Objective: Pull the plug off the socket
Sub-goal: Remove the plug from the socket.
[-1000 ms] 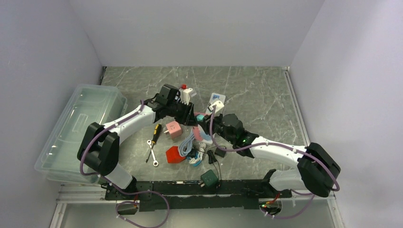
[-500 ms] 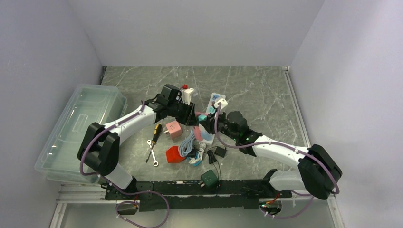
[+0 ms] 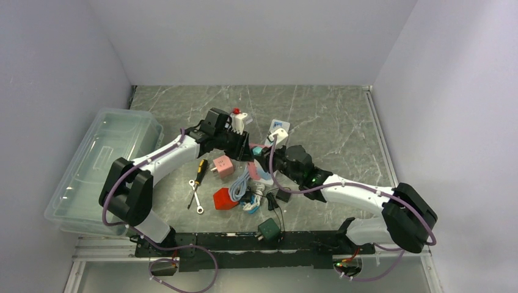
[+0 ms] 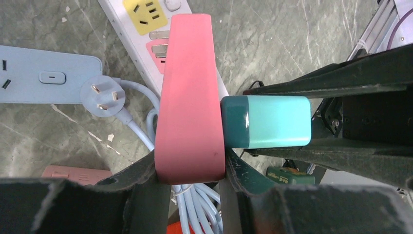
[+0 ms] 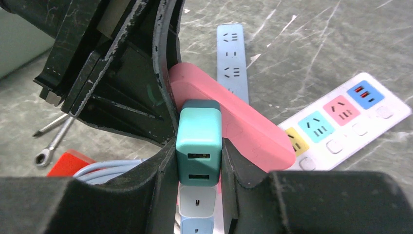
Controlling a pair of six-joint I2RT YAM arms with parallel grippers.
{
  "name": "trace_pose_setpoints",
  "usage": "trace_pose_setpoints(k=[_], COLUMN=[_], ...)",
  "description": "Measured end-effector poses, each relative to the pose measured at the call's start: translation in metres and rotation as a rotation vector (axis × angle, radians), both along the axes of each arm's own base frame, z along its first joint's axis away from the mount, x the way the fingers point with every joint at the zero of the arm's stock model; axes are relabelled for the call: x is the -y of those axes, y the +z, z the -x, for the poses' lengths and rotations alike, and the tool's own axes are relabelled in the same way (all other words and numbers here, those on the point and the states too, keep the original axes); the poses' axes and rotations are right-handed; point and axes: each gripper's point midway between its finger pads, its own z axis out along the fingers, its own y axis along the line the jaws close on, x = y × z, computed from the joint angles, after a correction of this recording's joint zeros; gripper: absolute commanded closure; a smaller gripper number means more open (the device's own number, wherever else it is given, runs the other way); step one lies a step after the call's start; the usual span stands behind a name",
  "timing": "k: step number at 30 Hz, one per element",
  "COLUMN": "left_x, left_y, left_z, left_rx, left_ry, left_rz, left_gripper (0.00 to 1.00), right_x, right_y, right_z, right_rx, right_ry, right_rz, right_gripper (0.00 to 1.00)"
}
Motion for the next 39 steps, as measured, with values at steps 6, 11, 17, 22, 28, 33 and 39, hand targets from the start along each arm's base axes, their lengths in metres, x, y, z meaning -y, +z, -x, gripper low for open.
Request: trace_pose_setpoints(k=[6,11,17,22,28,33,39], left_x=[0.004,0.006,0.003,0.001,0.0,0.001,0.006], left_y=[0.003,0.003,0.001,0.0,0.0,0.001,0.004], left_z=[-0.005,-0.005,-0.003,0.0,-0.001,-0.002,-0.006], left_rx=[0.035,0.041,0.025,0.012,0.018,0.027,0.057], left_ry=[0.002,0.001,0.002,0.0,-0.004,-0.004,-0.008], left_rz=[0.005,0.008,-0.002,-0.008,-0.011,-0.01,0.003], left_gripper=[1.0,1.0,1.0,1.0,1.0,1.0,1.0], right_x=[0.012,0.014,0.007,-0.001,0.0,0.004,0.014], right_y=[-0.001,-0.001,-0.002,-0.001,0.0,0.0,0.001], right_z=[-0.005,-0.005,0.001,0.004,0.003,0.0,-0.004], right_rx=[-0.091,-0.116,-0.087,-0.014,0.016,-0.007,-0.077], right_ry=[0.058,0.088,0.076,0.018,-0.031,-0.02,0.042], right_rz=[-0.096,-0.119,-0.086,-0.016,0.016,-0.009,-0.091], right_gripper=[1.0,1.0,1.0,1.0,1.0,1.0,1.0])
